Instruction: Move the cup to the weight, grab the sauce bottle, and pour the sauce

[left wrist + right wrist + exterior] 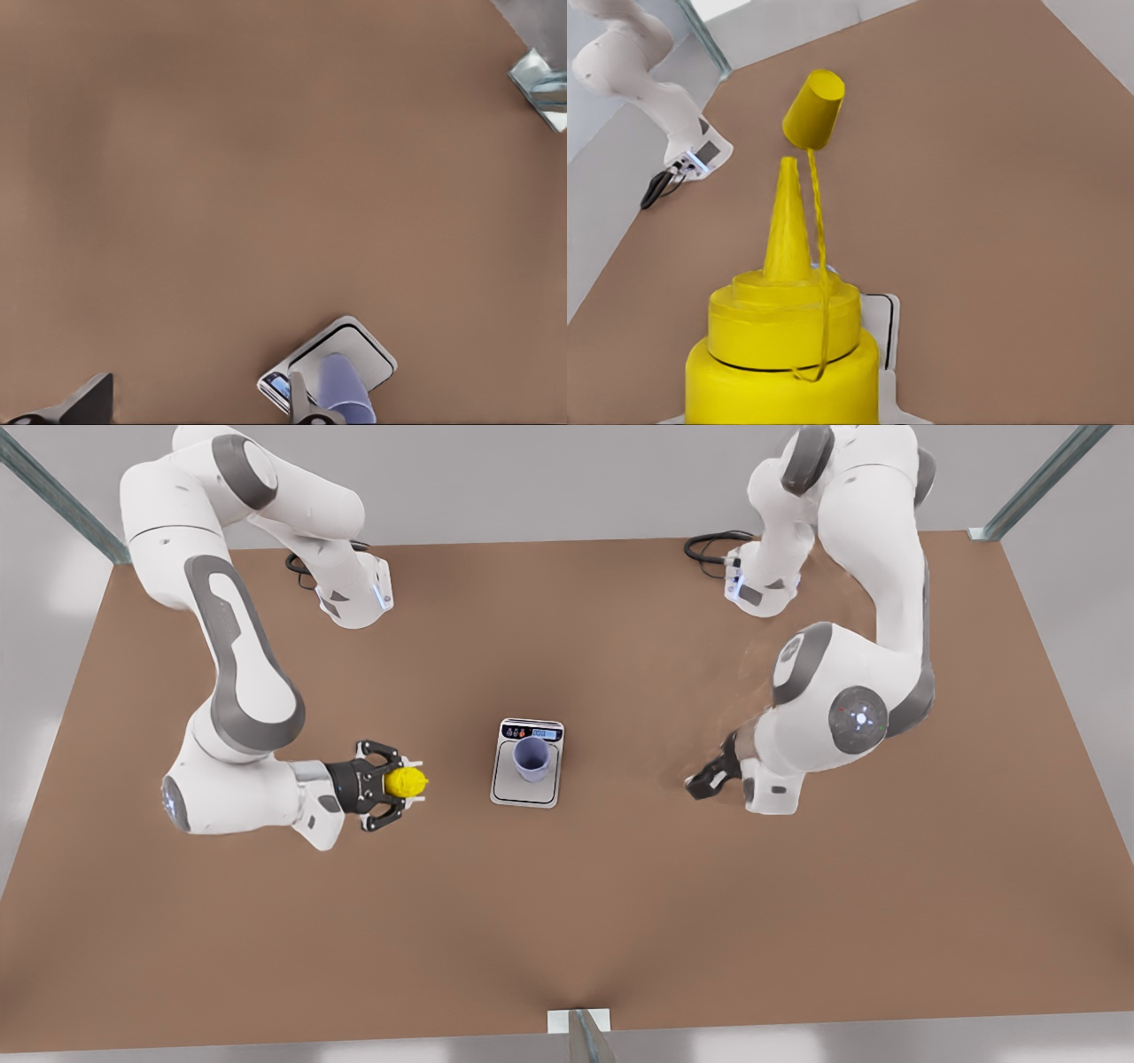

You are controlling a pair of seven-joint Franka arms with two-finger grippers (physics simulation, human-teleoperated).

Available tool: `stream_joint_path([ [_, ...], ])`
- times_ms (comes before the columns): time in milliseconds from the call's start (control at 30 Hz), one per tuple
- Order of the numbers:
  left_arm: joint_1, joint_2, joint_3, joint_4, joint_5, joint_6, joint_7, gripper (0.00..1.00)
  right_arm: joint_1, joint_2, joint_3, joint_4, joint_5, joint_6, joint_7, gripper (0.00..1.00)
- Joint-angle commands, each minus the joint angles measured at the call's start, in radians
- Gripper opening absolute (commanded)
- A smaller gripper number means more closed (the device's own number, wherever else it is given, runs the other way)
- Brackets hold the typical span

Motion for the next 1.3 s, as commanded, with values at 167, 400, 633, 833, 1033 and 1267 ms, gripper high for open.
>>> stream_joint_path([
  [167, 0.089, -0.243, -0.004, -0.122, 0.352, -0.137, 0.800, 1.00, 0.174, -0.050, 0.000, 0.000, -0.019, 0.082, 0.134, 0.45],
  [400, 0.093, -0.360, -0.002, -0.455, 0.347, 0.076, 0.845, 1.00, 0.230, -0.086, 0.022, -0.002, -0.125, 0.082, 0.165, 0.45],
  [633, 0.087, -0.354, -0.004, -0.454, 0.345, 0.076, 0.841, 1.00, 0.256, -0.078, 0.031, -0.005, -0.234, 0.115, 0.200, 0.45],
  [833, 0.052, -0.339, -0.007, -0.454, 0.341, 0.078, 0.825, 1.00, 0.240, -0.075, 0.029, 0.001, -0.215, 0.113, 0.202, 0.45],
  [1033, 0.052, -0.339, -0.007, -0.454, 0.341, 0.078, 0.825, 1.00, 0.240, -0.046, 0.020, 0.026, -0.222, 0.113, 0.200, 0.45],
  [1267, 0.044, -0.333, -0.008, -0.454, 0.341, 0.078, 0.825, 1.00, -0.068, -0.047, 0.031, 0.026, 0.061, -0.164, -0.087, 0.45],
])
